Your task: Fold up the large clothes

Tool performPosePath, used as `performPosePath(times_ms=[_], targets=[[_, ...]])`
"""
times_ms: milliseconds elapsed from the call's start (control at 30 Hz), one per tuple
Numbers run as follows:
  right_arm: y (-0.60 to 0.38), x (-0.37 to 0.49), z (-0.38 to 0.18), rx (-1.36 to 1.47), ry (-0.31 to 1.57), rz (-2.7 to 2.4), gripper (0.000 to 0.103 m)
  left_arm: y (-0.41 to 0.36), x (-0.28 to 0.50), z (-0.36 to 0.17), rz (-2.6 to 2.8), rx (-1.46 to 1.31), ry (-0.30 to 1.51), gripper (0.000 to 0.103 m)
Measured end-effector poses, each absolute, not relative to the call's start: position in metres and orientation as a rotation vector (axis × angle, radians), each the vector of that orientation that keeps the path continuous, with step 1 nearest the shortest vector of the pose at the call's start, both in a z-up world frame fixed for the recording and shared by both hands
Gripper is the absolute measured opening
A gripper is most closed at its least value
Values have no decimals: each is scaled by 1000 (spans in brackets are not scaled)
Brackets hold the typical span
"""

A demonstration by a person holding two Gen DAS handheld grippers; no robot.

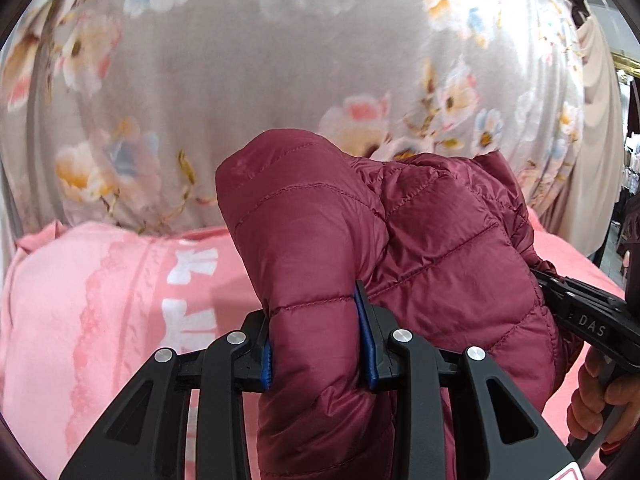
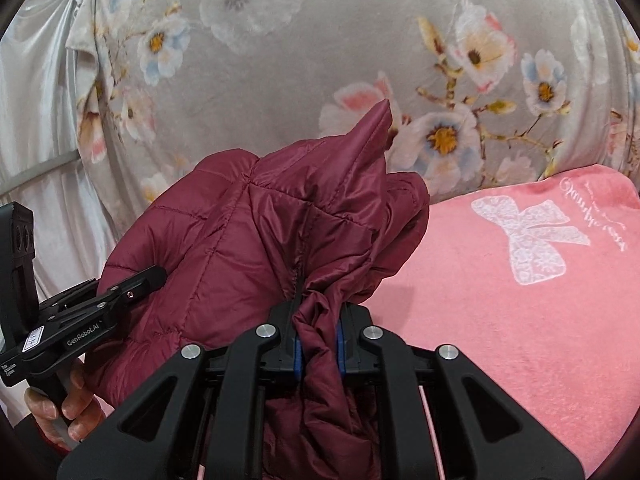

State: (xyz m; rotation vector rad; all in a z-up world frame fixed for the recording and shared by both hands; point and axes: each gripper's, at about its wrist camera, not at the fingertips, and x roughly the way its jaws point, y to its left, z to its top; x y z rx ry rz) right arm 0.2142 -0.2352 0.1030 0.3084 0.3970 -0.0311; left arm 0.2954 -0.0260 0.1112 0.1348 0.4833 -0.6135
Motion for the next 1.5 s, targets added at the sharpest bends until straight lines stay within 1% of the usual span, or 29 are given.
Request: performPosePath(times_ms=[400, 467, 567, 600, 633, 667, 700, 767, 800, 833, 867, 967, 1000, 1033, 1067, 1167, 1367, 1433, 1500], targets=[[-227, 268, 30, 300, 544, -52, 10, -28, 343, 27, -578, 151, 603, 29], [-226, 271, 20, 293, 557, -69, 11, -26, 345, 16, -557, 162, 602, 30], [-232, 274, 6, 329, 591, -81, 12, -23, 348, 10, -550, 158, 614, 35], [-237, 276, 3, 357, 606, -80, 13, -24, 350, 8, -544, 159, 627, 38], [-241, 276, 1, 379, 615, -80, 15, -24, 352, 7, -534, 162, 639, 43], [-243, 276, 1, 391, 619, -81, 18, -24, 354, 5, -519, 165, 653, 45], [-245, 276, 0, 395, 629, -90, 19, -24, 356, 4, -509, 161, 675, 48], [-246, 271, 6, 374, 652, -113, 29, -20, 356, 6, -482, 151, 706, 53], [-246, 267, 10, 355, 655, -134, 33, -17, 353, 10, -442, 157, 731, 58], [-246, 261, 15, 329, 652, -167, 40, -15, 351, 13, -418, 165, 745, 61], [-246, 251, 24, 296, 640, -202, 42, -13, 348, 16, -387, 177, 759, 62], [-244, 233, 44, 240, 602, -258, 41, -8, 336, 31, -281, 227, 782, 64], [-240, 231, 52, 233, 603, -255, 38, -9, 334, 36, -253, 228, 794, 64], [-236, 233, 56, 229, 614, -244, 31, -11, 331, 42, -225, 216, 806, 64], [-230, 235, 59, 221, 624, -234, 27, -14, 330, 46, -204, 207, 812, 64], [-211, 246, 58, 149, 651, -235, 19, -26, 326, 46, -134, 178, 800, 64], [-209, 258, 26, 159, 717, -270, 19, -44, 328, 13, -85, 166, 849, 65], [-209, 258, 17, 168, 728, -270, 19, -45, 326, 7, -69, 170, 829, 70], [-206, 258, 10, 159, 730, -277, 19, -46, 325, 4, -66, 179, 820, 71]])
